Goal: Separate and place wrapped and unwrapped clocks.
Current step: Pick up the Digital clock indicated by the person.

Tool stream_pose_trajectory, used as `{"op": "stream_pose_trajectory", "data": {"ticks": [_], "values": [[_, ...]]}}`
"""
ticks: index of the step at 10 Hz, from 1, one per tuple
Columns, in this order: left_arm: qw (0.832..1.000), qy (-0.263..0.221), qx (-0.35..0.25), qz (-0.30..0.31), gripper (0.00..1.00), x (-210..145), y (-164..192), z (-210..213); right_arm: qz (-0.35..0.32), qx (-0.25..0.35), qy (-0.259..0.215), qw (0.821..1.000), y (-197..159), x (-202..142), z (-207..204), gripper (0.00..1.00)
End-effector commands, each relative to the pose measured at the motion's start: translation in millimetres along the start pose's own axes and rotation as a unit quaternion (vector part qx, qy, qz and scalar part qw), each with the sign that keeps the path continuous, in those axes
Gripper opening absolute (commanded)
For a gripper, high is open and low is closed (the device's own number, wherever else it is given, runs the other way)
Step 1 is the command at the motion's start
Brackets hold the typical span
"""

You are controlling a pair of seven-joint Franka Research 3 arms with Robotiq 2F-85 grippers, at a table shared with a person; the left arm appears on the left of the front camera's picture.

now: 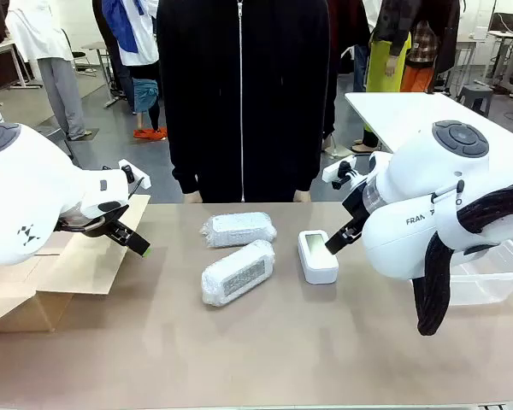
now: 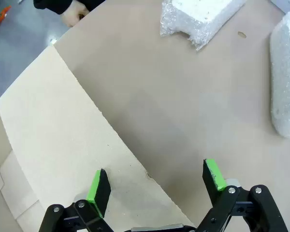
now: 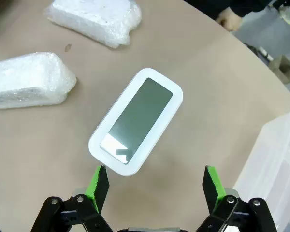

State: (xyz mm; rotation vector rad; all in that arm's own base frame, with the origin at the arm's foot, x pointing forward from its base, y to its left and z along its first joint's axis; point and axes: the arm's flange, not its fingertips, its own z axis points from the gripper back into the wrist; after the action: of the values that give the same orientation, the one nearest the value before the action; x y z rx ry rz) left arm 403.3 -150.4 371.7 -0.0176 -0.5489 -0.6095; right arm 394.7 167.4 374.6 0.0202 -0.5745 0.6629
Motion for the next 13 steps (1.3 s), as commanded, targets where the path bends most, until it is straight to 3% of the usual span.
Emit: {"op": "stream_pose_trajectory", "data": {"ticks": [1,12,13], "values": [[1.0,0.0,0.0,0.0,1.0,0,0,0,0.0,0.0,0.0,1.0,0,0,0,1.0],[1.0,0.0,0.0,-0.001,1.0,0,-1,0,0.0,0.0,0.0,1.0,0,0,0,1.0],[0.999,-0.011,-0.02,-0.023,1.0,30,-1,16,0.038,0.031,-0.013,0.999,0,34,15,1.0]]}}
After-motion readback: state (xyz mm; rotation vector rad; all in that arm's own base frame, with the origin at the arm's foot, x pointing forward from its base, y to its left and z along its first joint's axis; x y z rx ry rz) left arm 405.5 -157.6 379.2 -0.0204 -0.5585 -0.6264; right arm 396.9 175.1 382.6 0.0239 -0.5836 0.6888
